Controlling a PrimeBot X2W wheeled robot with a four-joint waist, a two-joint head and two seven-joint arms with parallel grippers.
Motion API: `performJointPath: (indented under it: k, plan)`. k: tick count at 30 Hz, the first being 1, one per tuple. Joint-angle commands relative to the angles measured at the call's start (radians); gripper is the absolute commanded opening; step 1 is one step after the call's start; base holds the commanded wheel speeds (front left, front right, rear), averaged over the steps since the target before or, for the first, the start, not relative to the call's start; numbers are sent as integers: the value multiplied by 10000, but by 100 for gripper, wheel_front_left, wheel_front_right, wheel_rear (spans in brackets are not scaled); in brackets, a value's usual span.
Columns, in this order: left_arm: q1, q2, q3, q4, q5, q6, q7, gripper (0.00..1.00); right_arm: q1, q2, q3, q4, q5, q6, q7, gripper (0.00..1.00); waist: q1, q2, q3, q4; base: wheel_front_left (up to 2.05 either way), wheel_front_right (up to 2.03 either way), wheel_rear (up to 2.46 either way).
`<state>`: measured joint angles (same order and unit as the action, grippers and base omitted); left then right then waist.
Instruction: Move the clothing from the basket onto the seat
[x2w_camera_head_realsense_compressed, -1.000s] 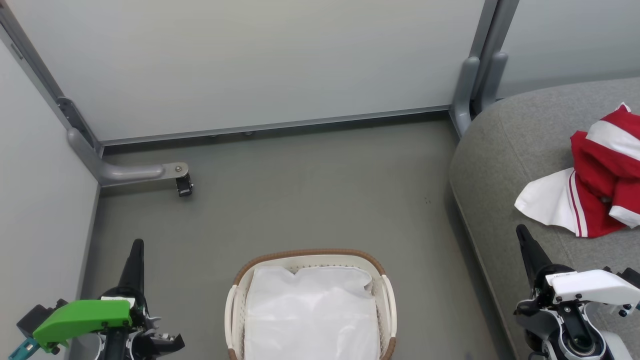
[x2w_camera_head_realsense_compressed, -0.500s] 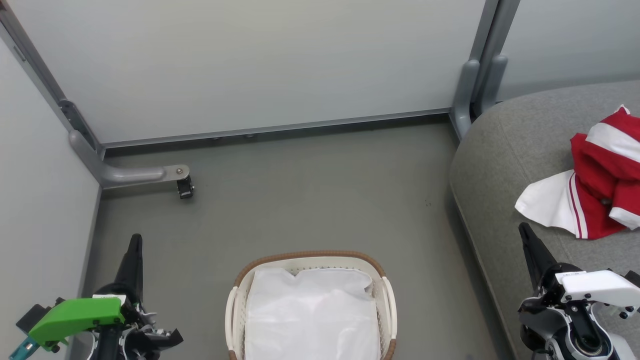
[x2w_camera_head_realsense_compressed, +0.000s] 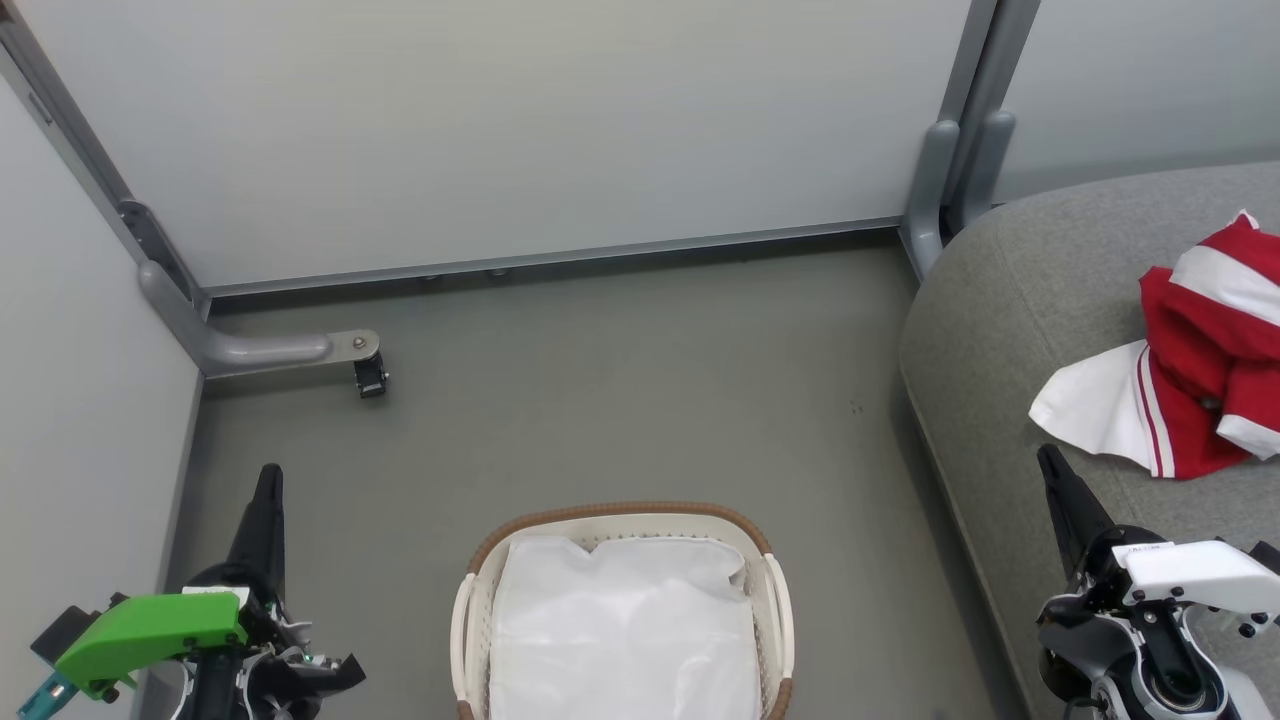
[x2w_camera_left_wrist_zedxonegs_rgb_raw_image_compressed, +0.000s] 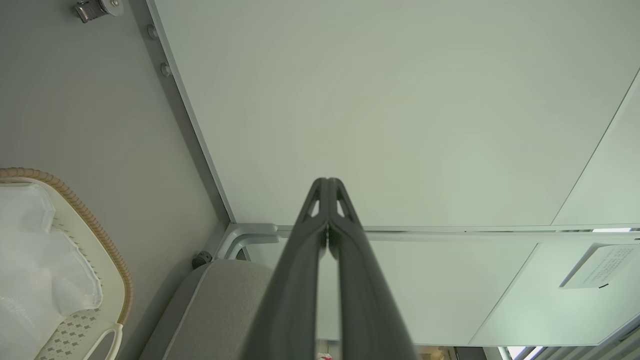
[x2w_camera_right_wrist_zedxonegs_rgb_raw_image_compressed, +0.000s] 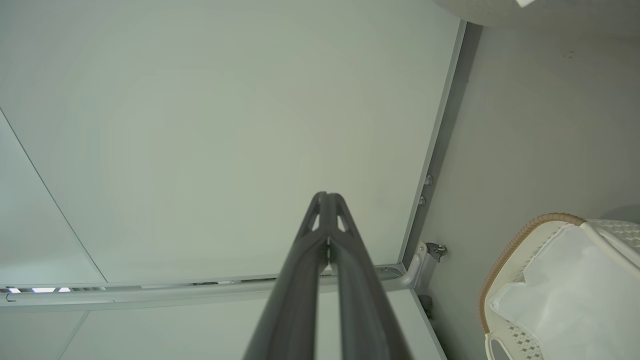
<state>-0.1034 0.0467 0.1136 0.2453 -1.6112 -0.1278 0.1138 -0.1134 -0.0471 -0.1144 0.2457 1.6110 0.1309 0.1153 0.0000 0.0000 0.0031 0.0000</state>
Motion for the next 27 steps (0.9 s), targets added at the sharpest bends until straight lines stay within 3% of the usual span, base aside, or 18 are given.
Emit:
performJointPath:
  k: [1, 27]
  plan:
    - [-101, 65, 26, -14, -32, -56, 43, 0, 106, -59, -16, -43, 37, -3, 14, 0, 0, 0, 0, 0, 0, 0, 0]
    - [-101, 66, 23, -17, -32, -56, 42, 0, 106, -59, -14, -42, 38, -3, 13, 0, 0, 0, 0, 0, 0, 0, 0]
